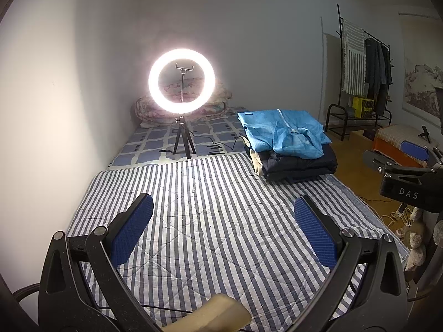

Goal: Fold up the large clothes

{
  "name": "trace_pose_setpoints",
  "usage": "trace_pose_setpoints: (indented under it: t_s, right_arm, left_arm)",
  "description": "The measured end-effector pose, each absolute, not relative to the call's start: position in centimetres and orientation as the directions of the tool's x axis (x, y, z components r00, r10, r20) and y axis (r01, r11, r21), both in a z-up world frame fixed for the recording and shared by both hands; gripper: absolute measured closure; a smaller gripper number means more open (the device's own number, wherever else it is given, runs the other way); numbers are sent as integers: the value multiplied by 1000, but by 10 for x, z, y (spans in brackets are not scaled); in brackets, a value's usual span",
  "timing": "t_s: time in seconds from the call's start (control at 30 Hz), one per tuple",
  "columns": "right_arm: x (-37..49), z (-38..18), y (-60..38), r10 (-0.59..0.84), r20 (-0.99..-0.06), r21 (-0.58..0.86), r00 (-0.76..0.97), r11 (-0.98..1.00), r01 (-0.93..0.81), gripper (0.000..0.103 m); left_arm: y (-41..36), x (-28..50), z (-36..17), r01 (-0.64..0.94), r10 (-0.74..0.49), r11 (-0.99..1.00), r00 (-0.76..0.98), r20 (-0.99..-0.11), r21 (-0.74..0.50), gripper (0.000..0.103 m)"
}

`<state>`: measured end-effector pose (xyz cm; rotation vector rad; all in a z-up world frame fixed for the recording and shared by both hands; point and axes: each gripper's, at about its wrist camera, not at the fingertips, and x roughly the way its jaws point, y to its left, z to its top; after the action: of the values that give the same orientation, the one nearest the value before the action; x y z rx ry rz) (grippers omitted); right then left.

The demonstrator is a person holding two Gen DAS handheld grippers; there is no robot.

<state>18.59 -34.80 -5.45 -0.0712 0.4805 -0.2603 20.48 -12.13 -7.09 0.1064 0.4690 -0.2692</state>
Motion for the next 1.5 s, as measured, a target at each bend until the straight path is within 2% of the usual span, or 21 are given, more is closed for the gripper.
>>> trace_pose_setpoints:
  t_s: [1.13,1.5]
  right_arm:
    - [185,-60,-342,-280,-450,-150,848,960,238,0]
    - [182,-60,-342,-290,-448,-155,846,957,246,0]
  left_arm:
    - [-131,200,-72,290,-244,956,852,-464,30,0]
    - [-130,194,-69,269,-244,963,849,-469,-16,0]
